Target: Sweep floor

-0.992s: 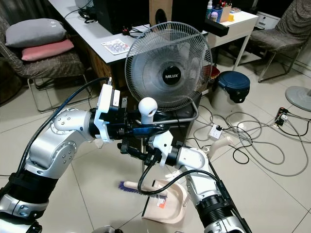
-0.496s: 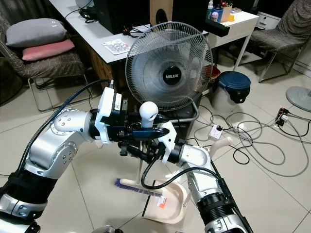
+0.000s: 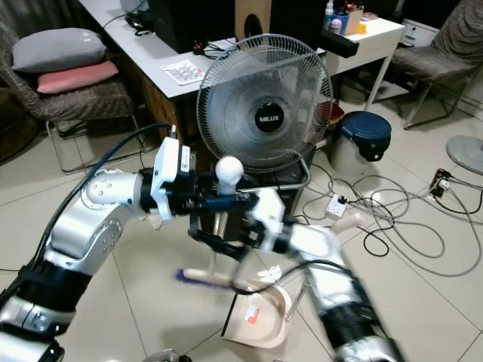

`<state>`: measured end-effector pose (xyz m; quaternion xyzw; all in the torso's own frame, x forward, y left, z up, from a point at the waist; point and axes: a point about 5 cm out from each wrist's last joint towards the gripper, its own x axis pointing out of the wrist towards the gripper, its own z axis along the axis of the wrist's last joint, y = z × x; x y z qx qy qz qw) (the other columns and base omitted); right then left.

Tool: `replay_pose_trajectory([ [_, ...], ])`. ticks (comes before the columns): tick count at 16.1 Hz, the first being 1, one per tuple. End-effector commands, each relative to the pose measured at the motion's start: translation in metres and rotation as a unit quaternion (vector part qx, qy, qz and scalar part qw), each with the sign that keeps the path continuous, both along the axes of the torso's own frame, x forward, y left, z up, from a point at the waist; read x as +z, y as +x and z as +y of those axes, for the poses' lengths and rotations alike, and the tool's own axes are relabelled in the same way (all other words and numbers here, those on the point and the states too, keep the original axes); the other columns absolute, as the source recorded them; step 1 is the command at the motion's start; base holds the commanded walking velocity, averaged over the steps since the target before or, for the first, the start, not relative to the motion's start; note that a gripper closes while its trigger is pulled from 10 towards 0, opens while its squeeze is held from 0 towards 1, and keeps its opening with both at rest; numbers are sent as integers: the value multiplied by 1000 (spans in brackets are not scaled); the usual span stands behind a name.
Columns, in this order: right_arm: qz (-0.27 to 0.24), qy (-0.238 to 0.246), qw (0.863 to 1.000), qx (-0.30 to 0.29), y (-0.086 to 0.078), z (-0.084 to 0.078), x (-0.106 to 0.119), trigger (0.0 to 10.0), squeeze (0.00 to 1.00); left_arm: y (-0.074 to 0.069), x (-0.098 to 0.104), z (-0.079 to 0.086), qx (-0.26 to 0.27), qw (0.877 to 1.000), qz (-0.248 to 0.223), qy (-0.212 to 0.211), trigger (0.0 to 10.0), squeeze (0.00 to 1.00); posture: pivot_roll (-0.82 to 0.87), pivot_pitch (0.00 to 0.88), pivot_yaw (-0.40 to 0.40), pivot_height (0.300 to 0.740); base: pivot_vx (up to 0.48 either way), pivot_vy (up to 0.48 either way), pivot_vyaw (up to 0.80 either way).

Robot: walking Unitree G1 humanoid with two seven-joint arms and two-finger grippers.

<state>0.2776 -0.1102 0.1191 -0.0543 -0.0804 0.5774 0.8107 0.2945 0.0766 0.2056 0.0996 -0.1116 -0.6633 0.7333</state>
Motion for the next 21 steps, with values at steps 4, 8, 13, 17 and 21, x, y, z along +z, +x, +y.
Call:
replay_pose_trajectory([
  [4, -1, -55, 998, -26, -12, -34, 10, 10000, 0, 39, 5, 37, 180, 983, -33, 19, 0, 0, -64, 0, 38, 740, 0, 0, 0],
  [8, -11, 11, 992, -124, -5, -28, 16, 10000, 0, 62, -13, 71, 415, 910, -3, 1, 10000, 0, -54, 0, 38, 740, 0, 0, 0],
  [13, -19, 45, 963, -265, 11, -12, 18, 10000, 0, 61, -28, 101, 595, 800, -12, -75, 10000, 0, -46, 0, 30, 740, 0, 0, 0],
  [17, 8, 53, 940, -336, 8, -7, 5, 10000, 0, 49, -39, 115, 659, 746, -23, -93, 10000, 0, -42, 0, 30, 740, 0, 0, 0],
  [21, 40, 45, 915, -399, -3, -14, -12, 10000, 0, 36, -53, 120, 691, 709, 10, -137, 10000, 0, -53, 7, 44, 740, 0, 0, 0],
])
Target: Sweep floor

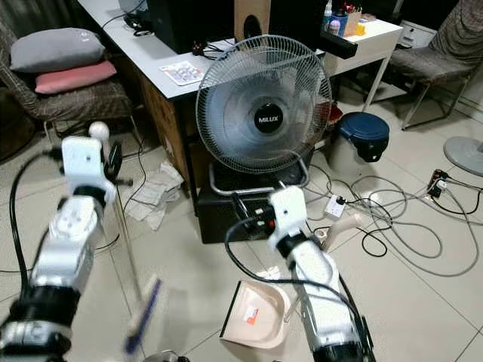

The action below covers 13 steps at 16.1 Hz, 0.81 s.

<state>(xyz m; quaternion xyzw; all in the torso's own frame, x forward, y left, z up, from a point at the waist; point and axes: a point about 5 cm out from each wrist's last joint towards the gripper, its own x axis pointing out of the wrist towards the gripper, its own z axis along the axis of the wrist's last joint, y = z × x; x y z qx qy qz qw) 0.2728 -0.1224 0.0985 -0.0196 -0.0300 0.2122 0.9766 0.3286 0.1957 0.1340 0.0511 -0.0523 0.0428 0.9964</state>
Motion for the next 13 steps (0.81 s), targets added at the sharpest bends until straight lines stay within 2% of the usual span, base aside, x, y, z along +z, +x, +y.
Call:
replay_pose_trajectory([
  [1, -13, 1, 1000, -14, 0, -4, 8, 10000, 0, -1, 20, 1, 6, 998, -55, -25, 10000, 0, -53, 9, 45, 740, 0, 0, 0],
  [7, 3, 2, 1000, -11, -6, -1, 2, 10000, 0, -3, 23, -5, 8, 998, -63, -29, 10000, 0, -52, 12, 44, 740, 0, 0, 0],
  [9, 7, 2, 1000, -9, -7, 0, 0, 10000, 0, -3, 26, -10, 5, 996, -64, -68, 10000, 0, -55, 8, 47, 740, 0, 0, 0],
  [13, 9, 1, 1000, -9, -10, -1, -1, 10000, 0, -2, 28, -12, 5, 995, -62, -78, 10000, 0, -56, 0, 47, 740, 0, 0, 0],
])
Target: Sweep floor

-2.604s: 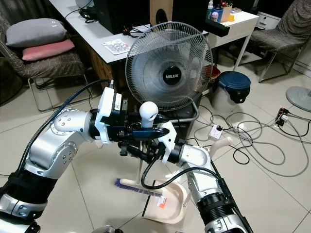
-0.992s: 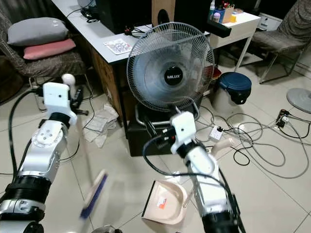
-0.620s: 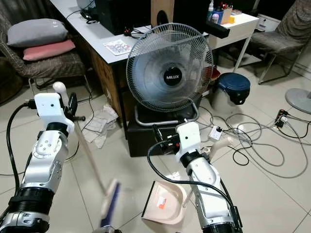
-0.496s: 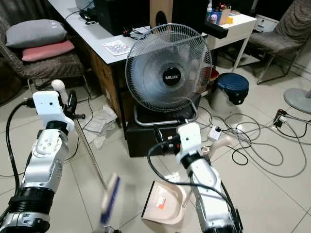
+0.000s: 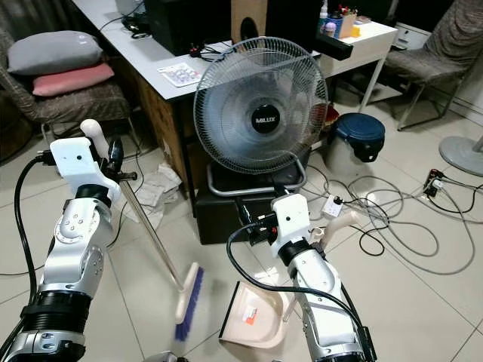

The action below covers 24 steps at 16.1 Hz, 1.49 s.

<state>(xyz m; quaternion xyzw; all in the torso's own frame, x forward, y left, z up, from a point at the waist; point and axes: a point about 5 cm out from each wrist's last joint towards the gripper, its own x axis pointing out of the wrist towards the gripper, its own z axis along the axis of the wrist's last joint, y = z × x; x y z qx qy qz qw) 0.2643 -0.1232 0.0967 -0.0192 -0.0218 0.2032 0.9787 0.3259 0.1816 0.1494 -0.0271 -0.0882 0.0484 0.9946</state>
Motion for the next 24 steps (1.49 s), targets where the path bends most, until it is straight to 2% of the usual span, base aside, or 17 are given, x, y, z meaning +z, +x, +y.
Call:
replay_pose_trajectory([
  [1, 5, 0, 1000, -1, -3, 0, -1, 10000, 0, 1, 13, 2, 14, 1000, -19, -3, 10000, 0, -57, 0, 47, 740, 0, 0, 0],
  [5, 8, -2, 1000, -2, -5, -1, -2, 10000, 0, -1, 11, -4, 15, 1000, -9, 2, 10000, 0, -61, 0, 47, 740, 0, 0, 0],
  [9, 2, 0, 1000, 25, 0, 2, 2, 10000, 0, 3, 28, -10, -15, 999, -39, 9, 10000, 0, -52, 0, 39, 740, 0, 0, 0],
  [11, 0, 1, 1000, 26, 3, 3, 3, 10000, 0, 4, 32, -16, -50, 997, -49, 6, 10000, 0, -53, 0, 39, 740, 0, 0, 0],
  [14, 0, 4, 999, 36, 4, 5, 4, 10000, 0, -1, 30, -32, -154, 986, -55, -42, 10000, 0, -57, 0, 40, 740, 0, 0, 0],
  [15, 0, 7, 999, 34, 4, 4, 4, 10000, 0, 0, 30, -35, -158, 983, -46, -77, 10000, 0, -58, 0, 39, 740, 0, 0, 0],
  [18, 1, 8, 999, 32, 4, 2, 4, 10000, 0, 4, 31, -30, -124, 986, -45, -101, 10000, 0, -58, 0, 40, 740, 0, 0, 0],
  [19, 2, 8, 999, 32, 4, 2, 4, 10000, 0, 5, 31, -27, -117, 988, -46, -86, 10000, 0, -60, 0, 40, 740, 0, 0, 0],
  [20, 3, 8, 999, 33, 4, 2, 4, 10000, 0, 6, 31, -22, -95, 994, -49, -32, 10000, 0, -60, 0, 40, 740, 0, 0, 0],
  [21, 3, 9, 999, 33, 4, 2, 4, 10000, 0, 6, 31, -21, -89, 995, -48, -5, 10000, 0, -59, 0, 40, 740, 0, 0, 0],
  [24, 2, 9, 999, 37, 5, 3, 4, 10000, 0, 7, 29, -22, -81, 996, -37, 21, 10000, 0, -59, 0, 40, 740, 0, 0, 0],
])
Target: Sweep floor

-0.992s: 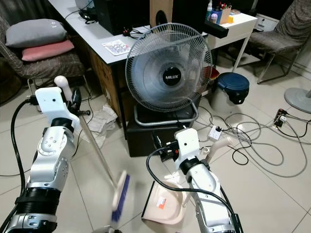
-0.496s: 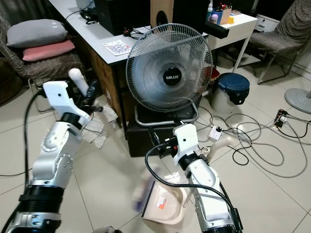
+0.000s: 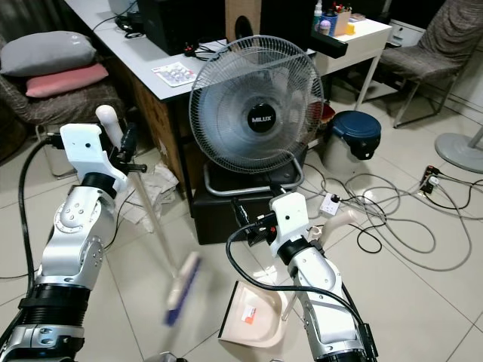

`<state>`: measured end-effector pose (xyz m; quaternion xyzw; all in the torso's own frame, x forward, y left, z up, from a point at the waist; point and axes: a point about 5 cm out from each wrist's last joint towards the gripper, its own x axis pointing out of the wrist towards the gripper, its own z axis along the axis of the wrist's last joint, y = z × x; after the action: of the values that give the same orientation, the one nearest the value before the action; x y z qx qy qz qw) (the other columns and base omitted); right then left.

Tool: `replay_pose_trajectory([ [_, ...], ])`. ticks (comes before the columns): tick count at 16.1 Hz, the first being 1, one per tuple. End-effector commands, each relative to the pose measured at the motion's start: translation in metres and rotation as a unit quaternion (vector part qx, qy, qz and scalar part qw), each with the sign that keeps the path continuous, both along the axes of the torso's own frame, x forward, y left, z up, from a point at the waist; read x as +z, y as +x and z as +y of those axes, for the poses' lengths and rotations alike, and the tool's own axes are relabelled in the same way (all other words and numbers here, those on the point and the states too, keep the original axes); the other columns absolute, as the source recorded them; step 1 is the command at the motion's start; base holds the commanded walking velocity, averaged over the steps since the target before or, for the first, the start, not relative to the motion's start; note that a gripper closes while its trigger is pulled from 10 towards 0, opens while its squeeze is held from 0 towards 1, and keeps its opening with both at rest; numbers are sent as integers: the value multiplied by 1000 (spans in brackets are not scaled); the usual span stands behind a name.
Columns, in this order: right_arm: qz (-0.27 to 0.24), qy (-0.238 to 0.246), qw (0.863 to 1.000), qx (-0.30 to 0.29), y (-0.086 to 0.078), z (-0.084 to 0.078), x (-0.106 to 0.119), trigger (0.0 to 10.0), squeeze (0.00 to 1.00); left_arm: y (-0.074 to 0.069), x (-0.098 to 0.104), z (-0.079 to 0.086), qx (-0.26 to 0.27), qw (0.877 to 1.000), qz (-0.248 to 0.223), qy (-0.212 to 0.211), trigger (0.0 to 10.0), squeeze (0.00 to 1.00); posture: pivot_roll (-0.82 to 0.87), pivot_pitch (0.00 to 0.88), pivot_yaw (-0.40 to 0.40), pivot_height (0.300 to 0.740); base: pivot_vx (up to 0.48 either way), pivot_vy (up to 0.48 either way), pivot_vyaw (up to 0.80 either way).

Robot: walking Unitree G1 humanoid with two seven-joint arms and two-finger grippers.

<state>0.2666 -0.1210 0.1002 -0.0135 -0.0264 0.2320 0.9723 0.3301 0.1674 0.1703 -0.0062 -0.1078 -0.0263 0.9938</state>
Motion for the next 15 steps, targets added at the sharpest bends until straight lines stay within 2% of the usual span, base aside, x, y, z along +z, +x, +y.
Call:
replay_pose_trajectory([
  [1, 5, 3, 1000, 9, 3, 2, 0, 10000, 0, 3, 9, -9, -14, 1000, -16, -9, 10000, 0, -59, 0, 39, 740, 0, 0, 0],
  [5, 7, -1, 1000, 11, 3, 1, -1, 10000, 0, 4, 9, -10, -15, 1000, -23, 0, 10000, 0, -60, 0, 38, 740, 0, 0, 0],
  [7, 24, -6, 999, -21, -1, -7, -5, 10000, 0, 3, -1, -7, -3, 999, -11, 42, 10000, 0, -62, 0, 39, 740, 0, 0, 0],
  [9, 26, 21, 998, -59, -15, -17, -3, 10000, 0, -2, -19, -2, 16, 995, 12, 97, 10000, 0, -65, 0, 45, 740, 0, 0, 0],
  [11, 0, 31, 997, -67, -33, -30, 4, 10000, 0, -9, -33, 3, 19, 992, 24, 121, 10000, 0, -77, 1, 52, 740, 0, 0, 0],
  [12, 19, 49, 994, -96, -42, -39, 1, 10000, 0, -13, -39, 7, 25, 992, 33, 123, 10000, 0, -83, 6, 52, 740, 0, 0, 0],
  [13, 28, 55, 992, -106, -44, -40, 0, 10000, 0, -14, -40, 8, 28, 992, 35, 121, 10000, 0, -84, 6, 52, 740, 0, 0, 0],
  [14, 61, 58, 987, -136, -50, -50, -11, 10000, 635, -16, -43, 10, 33, 992, 42, 119, 10000, 0, -86, 7, 51, 740, 0, 0, 0],
  [15, 92, 54, 981, -163, -54, -58, -25, 10000, 1000, -17, -44, 12, 38, 992, 46, 115, 10000, 0, -87, 9, 51, 740, 0, 0, 0],
])
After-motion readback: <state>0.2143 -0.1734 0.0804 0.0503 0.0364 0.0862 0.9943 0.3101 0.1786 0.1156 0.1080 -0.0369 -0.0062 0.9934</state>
